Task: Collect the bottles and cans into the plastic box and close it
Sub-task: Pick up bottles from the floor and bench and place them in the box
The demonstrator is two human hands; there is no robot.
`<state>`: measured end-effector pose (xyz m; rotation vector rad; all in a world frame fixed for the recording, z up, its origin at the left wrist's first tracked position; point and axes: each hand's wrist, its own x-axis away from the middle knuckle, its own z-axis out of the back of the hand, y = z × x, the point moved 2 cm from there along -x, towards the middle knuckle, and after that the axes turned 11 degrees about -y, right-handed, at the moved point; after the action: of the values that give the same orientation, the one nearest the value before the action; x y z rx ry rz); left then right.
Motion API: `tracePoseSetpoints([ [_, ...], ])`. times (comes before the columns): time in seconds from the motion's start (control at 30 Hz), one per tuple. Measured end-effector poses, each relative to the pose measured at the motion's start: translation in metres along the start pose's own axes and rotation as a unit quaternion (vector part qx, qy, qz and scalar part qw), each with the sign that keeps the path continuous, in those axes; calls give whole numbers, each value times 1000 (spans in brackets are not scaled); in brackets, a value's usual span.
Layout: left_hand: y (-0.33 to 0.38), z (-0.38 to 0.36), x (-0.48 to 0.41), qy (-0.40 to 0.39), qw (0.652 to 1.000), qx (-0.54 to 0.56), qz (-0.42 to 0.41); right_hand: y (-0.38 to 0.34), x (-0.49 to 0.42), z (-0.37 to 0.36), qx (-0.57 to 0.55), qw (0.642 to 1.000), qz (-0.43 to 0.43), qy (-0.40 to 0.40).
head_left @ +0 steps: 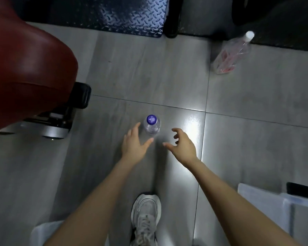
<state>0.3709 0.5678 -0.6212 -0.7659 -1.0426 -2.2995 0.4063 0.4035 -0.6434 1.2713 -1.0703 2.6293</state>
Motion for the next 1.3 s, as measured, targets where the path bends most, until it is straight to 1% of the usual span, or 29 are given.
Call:
tracePoseSetpoints([
  [0.1,-12,-5,-34,-12,999,-40,-34,9,-41,-12,32,999,11,-13],
  [0.17,-15,-6,-52,-21,997,-29,-61,13,-64,-18,37,999,21,-24],
  [0.23,-17,-9,-65,-37,996,4,-82,13,-81,-24,29,998,35,-43],
  [0.3,-17,-12,-73,-45,993,51,-96,10,-91,-30,-2,997,59,-53],
  [0.43,-5,-17,-63,-38,984,111,-131,9,-78,-32,-105,991,85,-17],
  [0.57,36,-17,-9,-60,977,145,-144,17,-14,-5,-177,980,94,16],
  [0.67,74,-18,49,-87,970,189,-129,20,59,26,-222,969,103,15],
  [0.73,98,-19,94,-109,964,215,-115,21,113,46,-213,971,105,24],
  [0.87,146,-43,188,-162,951,238,-113,42,219,84,-164,977,106,89],
  [1.0,178,-105,273,-179,947,237,-122,108,314,114,-105,981,84,138],
  [1.1,182,-167,319,-167,940,282,-94,181,370,122,-60,988,14,145],
  [1.17,174,-206,341,-159,944,280,-72,229,397,120,-24,990,-42,129],
  [1.3,129,-277,345,-149,969,196,-23,315,405,101,26,992,-109,63],
])
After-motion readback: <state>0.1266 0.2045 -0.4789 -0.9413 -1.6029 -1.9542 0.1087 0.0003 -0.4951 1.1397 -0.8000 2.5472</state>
